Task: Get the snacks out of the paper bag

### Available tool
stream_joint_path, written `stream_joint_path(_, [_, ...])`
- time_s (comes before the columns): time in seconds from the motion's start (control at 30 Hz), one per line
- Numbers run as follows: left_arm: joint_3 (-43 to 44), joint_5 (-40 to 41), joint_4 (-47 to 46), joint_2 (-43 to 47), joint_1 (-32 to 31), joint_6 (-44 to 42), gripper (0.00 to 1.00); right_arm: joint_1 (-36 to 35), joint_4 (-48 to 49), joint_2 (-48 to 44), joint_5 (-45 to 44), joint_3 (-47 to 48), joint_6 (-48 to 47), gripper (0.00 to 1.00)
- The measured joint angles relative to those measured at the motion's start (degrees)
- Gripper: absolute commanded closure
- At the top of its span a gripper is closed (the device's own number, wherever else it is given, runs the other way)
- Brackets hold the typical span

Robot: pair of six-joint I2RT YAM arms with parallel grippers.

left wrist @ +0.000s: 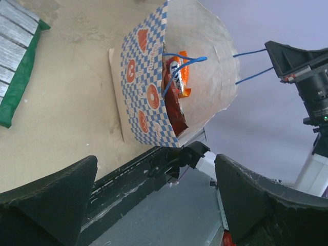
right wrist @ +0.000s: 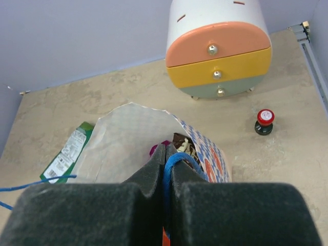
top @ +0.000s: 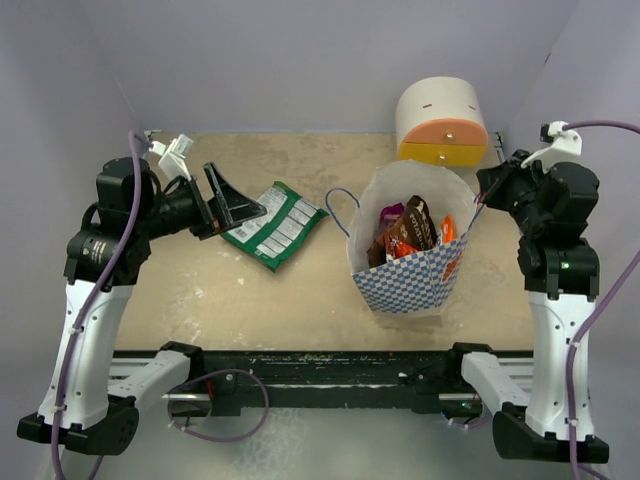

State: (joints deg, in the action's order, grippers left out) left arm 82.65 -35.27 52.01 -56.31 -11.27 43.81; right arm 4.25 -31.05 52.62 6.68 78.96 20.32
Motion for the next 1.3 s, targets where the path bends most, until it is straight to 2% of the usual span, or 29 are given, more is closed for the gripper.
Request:
stream_joint_path(0.3, [-0.8,-6.1,-8.1,-3.6,0.0,1.0,0.02,0.0,-4.3,4.6,0.7,5.6,-3.3,1.00])
stream_joint_path(0.6, [-1.0,-7.1,-11.8,-7.3,0.0,2.1,0.03,0.0,-7.8,8.0,1.3,11.8,-7.0,1.00])
stream_joint_path(0.73, [-1.5,-7.4,-12.3,-6.4,-0.2,2.3,0.03,0.0,-8.1,8.0,7.5,11.8,-7.3,1.00])
stream_joint_path(0.9, [-2.1,-7.8,-13.3,-6.1,-2.5,2.3,0.04,0.0,-6.4,8.0,21.3,12.1,-6.3,1.00])
stream_joint_path(1.07, [-2.1,-6.7,-14.6,-6.3,-8.0,2.6,0.13,0.0,-0.5,7.8,33.5,9.7,-0.8,1.00])
stream_joint_path(1.23, [-2.0,-3.9,-16.5,-8.6,-16.0,2.6,0.24,0.0,5.7,5.9,37.6,4.6,4.8,1.00])
stream_joint_path(1.3, [-1.8,-1.7,-17.2,-10.4,-19.6,2.4,0.32,0.0,6.3,5.8,37.8,4.4,5.8,1.00])
